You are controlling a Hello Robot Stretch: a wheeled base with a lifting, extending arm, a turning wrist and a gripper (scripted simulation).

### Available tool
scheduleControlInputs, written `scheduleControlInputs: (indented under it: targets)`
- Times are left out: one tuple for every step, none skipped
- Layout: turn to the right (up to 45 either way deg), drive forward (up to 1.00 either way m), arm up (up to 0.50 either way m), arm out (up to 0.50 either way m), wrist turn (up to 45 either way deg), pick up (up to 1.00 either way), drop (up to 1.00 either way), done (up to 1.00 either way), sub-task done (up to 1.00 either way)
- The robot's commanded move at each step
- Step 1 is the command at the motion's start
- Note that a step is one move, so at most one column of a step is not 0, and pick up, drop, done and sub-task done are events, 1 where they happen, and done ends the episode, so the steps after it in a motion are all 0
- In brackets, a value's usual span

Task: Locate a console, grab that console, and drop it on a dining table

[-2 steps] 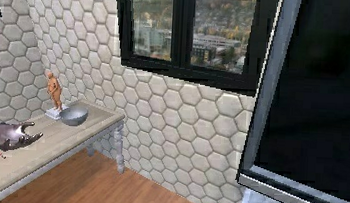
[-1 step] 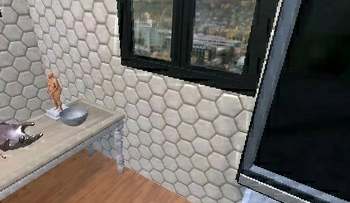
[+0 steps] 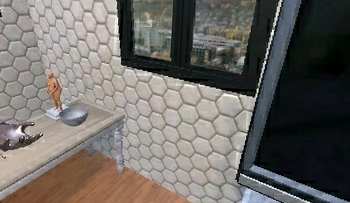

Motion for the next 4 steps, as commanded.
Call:
scheduleControlInputs:
  targets:
    - [0.0, 0.00, 0.26, 0.00, 0.0, 0.00, 0.00, 0.00, 0.00]
    - [0.0, 0.00, 0.00, 0.00, -45.0, 0.00, 0.00, 0.00, 0.00]
    - [0.0, 0.00, 0.00, 0.00, -36.0, 0.00, 0.00, 0.00, 0.00]
    - [0.0, 0.00, 0.00, -0.48, 0.0, 0.00, 0.00, 0.00, 0.00]
